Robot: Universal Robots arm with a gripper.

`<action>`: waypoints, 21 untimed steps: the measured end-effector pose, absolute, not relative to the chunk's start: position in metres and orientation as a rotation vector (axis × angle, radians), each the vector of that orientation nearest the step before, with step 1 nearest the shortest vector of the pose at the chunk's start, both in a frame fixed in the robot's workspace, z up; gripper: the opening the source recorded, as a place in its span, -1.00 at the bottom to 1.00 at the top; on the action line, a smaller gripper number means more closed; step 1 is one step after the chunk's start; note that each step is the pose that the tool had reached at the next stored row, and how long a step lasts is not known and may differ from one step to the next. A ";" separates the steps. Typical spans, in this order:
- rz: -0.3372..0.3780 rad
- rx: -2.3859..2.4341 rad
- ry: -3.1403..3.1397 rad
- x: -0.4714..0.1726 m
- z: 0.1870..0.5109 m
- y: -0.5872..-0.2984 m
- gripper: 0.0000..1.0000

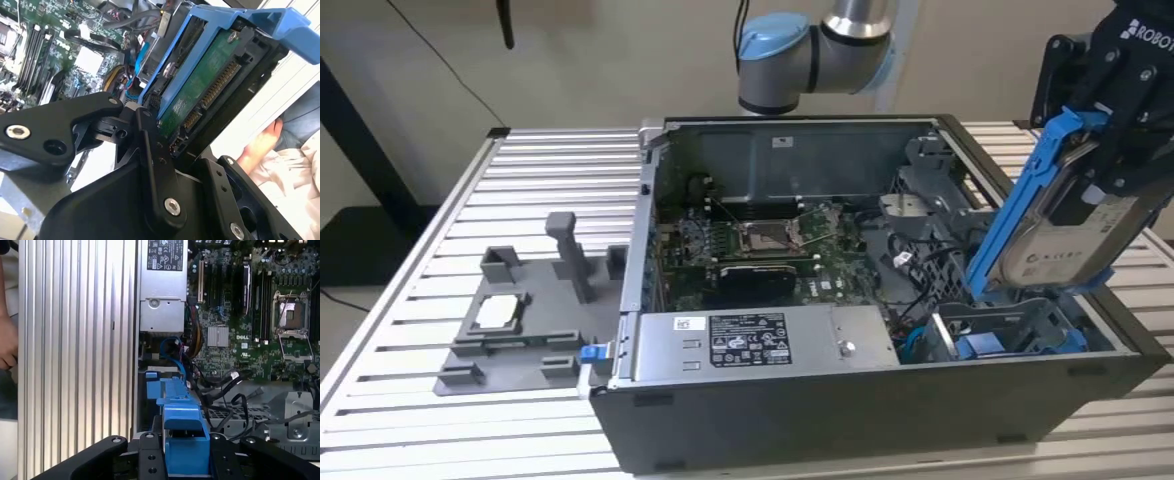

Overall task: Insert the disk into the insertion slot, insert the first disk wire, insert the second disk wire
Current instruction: 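Insert the disk into the insertion slot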

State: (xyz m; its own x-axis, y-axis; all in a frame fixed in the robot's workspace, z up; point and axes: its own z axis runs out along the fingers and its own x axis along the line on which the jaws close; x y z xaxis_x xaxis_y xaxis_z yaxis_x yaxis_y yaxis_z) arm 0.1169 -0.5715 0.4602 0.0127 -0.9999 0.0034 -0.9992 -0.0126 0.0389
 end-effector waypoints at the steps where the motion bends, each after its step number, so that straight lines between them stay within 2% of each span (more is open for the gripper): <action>1: -0.039 2.214 -2.186 0.117 0.458 -0.572 -0.35; 21: -0.039 2.214 -2.186 0.117 0.443 -0.572 -0.35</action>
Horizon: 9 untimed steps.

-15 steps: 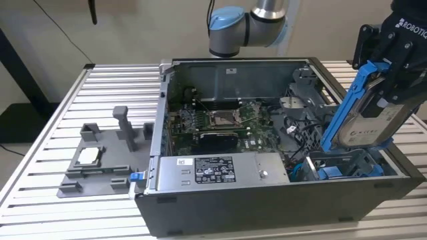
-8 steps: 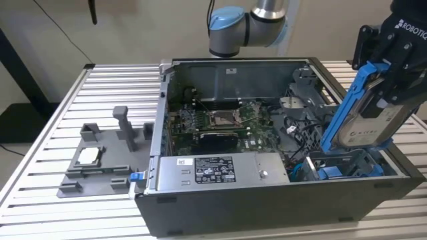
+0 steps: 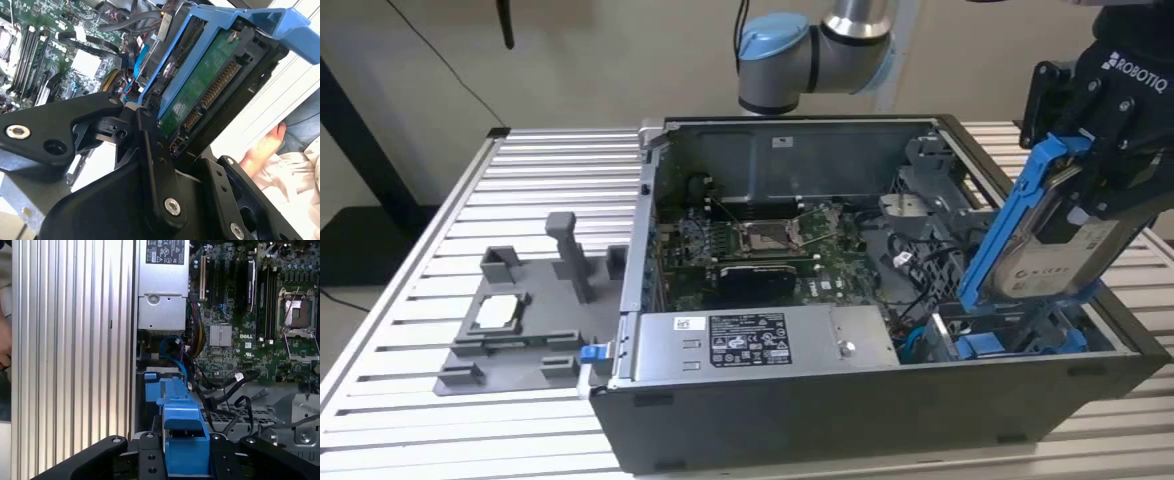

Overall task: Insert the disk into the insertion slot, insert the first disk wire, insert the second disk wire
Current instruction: 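Insert the disk into the insertion slot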

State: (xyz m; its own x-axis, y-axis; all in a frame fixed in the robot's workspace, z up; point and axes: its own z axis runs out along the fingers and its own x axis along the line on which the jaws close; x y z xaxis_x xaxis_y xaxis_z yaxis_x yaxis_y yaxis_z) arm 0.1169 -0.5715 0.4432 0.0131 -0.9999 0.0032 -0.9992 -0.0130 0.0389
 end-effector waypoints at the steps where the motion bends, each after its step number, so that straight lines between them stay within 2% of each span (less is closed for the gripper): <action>1: -0.039 2.214 -2.186 0.117 0.442 -0.572 -0.35; 9: -0.047 2.210 -2.182 0.117 0.430 -0.572 -0.35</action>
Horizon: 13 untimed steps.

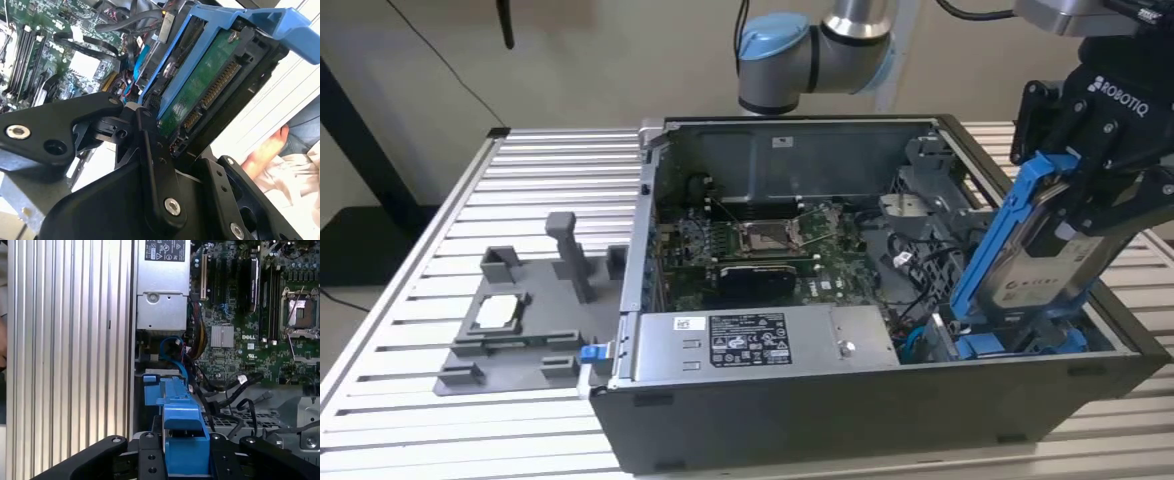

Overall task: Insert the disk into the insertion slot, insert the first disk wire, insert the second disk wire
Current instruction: 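Insert the disk into the insertion slot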

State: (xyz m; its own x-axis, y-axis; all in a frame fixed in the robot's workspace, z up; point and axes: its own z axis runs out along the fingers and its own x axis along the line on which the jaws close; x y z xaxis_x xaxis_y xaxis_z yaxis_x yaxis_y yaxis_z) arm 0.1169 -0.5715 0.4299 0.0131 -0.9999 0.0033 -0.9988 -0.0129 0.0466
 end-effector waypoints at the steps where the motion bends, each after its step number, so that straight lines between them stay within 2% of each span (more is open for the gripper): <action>1: -0.048 2.210 -2.182 0.117 0.428 -0.572 -0.35; 13: -0.059 2.215 -2.186 0.118 0.410 -0.572 -0.35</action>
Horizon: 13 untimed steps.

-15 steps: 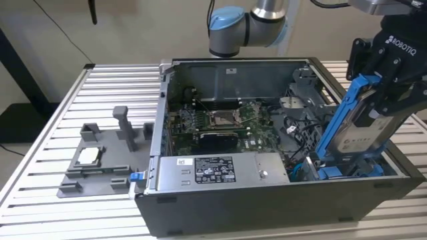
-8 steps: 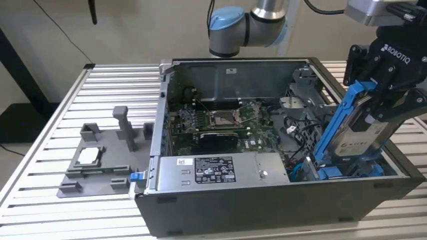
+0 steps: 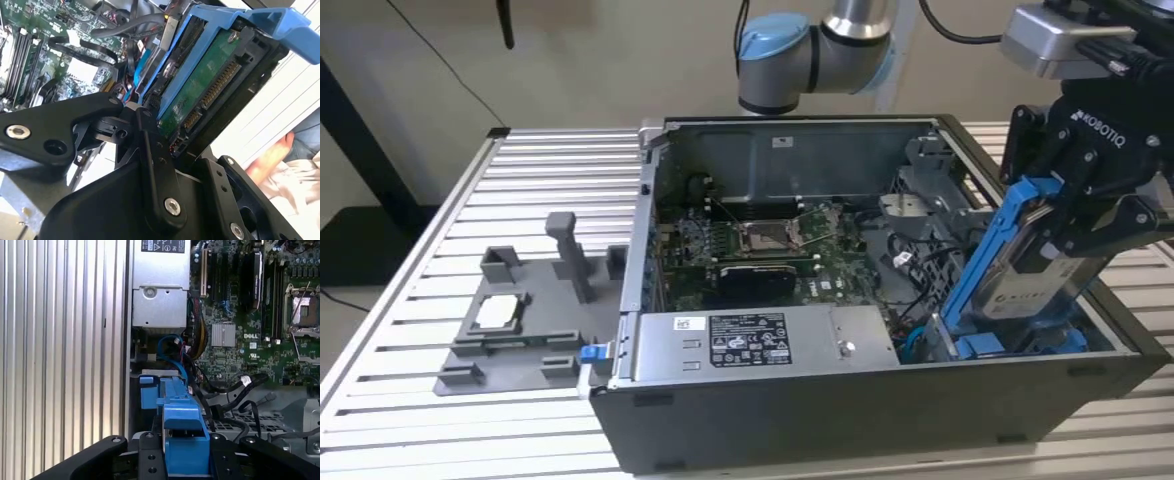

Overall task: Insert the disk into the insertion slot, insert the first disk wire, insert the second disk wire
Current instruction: 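Insert the disk into the insertion slot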

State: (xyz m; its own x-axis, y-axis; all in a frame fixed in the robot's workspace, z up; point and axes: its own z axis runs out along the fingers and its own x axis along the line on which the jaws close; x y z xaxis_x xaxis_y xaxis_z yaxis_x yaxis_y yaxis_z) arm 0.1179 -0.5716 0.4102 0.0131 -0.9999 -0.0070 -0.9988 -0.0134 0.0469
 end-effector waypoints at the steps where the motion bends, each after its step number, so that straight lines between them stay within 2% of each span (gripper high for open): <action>1: -0.060 2.216 -2.187 0.118 0.409 -0.572 -0.35; 13: -0.061 2.216 -2.187 0.118 0.387 -0.572 -0.35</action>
State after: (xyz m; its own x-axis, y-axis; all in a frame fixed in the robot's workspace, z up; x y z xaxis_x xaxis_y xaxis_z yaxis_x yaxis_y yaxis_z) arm 0.1182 -0.5716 0.3867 0.0131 -0.9999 -0.0083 -0.9988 -0.0135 0.0474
